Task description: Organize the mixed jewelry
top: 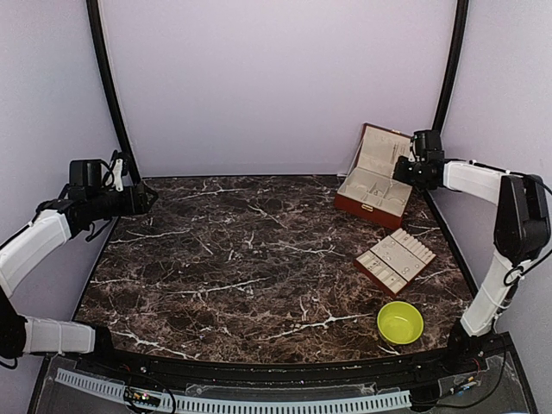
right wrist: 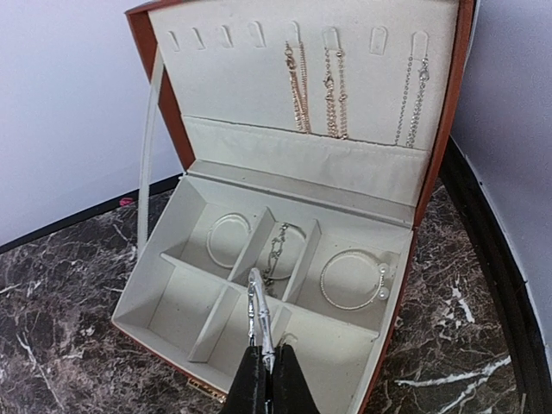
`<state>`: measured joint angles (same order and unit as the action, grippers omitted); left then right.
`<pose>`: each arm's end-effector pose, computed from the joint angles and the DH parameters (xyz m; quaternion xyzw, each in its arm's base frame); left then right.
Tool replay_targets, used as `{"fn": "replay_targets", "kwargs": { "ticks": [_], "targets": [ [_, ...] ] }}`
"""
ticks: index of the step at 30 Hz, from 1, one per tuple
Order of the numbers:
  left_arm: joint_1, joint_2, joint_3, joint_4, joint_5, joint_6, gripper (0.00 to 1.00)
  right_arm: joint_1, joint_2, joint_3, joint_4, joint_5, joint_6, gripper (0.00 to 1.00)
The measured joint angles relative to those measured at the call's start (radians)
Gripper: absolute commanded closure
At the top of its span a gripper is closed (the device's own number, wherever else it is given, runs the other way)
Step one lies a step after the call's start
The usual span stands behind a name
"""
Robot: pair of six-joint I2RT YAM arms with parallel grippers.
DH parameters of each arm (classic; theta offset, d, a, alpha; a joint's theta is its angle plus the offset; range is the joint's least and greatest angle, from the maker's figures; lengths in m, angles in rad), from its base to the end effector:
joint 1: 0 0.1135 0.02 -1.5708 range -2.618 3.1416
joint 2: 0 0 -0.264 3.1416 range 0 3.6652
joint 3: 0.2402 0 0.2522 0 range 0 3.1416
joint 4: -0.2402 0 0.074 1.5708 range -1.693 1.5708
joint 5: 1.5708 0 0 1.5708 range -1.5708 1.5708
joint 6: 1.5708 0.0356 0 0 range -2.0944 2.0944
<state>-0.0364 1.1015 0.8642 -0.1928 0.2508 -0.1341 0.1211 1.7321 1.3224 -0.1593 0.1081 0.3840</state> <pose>0.2509 -0.0180 0.3045 0.0267 0.8374 -0.1505 0.5248 0.4007 0.0449 0.2726 0.1405 0.8649 0.0739 0.4761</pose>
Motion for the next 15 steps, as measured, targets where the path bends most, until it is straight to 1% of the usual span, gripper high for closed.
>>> {"fn": "replay_targets", "kwargs": {
  "ticks": [5,15],
  "targets": [
    [0.000,-0.016,-0.004,-0.004,0.001,0.000,0.17,-0.033,0.087,0.061,-0.006,0.023,-0.013,1.00],
    [0.000,-0.021,-0.006,-0.004,0.013,0.000,0.17,-0.072,0.263,0.160,0.003,0.015,-0.014,1.00]
  ]
}}
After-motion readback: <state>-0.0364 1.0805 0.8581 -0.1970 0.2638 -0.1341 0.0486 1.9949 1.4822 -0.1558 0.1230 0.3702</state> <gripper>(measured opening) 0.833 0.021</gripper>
